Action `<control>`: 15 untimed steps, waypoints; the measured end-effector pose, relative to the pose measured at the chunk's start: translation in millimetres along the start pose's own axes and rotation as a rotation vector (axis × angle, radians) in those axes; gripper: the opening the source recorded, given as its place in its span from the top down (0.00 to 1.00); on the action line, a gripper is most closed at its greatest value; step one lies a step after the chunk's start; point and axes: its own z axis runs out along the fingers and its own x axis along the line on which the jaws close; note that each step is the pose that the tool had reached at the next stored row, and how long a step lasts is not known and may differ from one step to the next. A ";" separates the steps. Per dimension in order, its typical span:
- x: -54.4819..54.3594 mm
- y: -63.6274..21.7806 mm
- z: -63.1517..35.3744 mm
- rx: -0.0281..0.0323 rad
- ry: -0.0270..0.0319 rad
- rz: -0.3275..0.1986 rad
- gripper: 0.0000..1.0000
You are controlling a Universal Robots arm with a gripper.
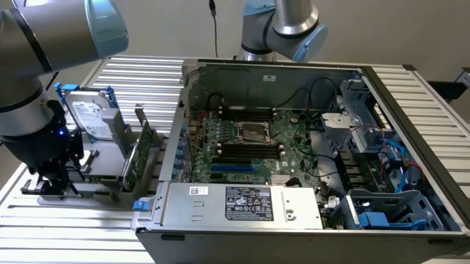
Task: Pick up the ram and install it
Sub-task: 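Pick up the ram and move it above insertion slot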
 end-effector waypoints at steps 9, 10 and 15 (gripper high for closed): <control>-0.2 -4.5 16.2 0.0001 0.0002 -0.004 0.64; -0.3 -4.6 18.0 0.0000 0.0002 -0.004 0.64; -0.7 -2.3 26.6 0.0036 0.0003 -0.004 0.64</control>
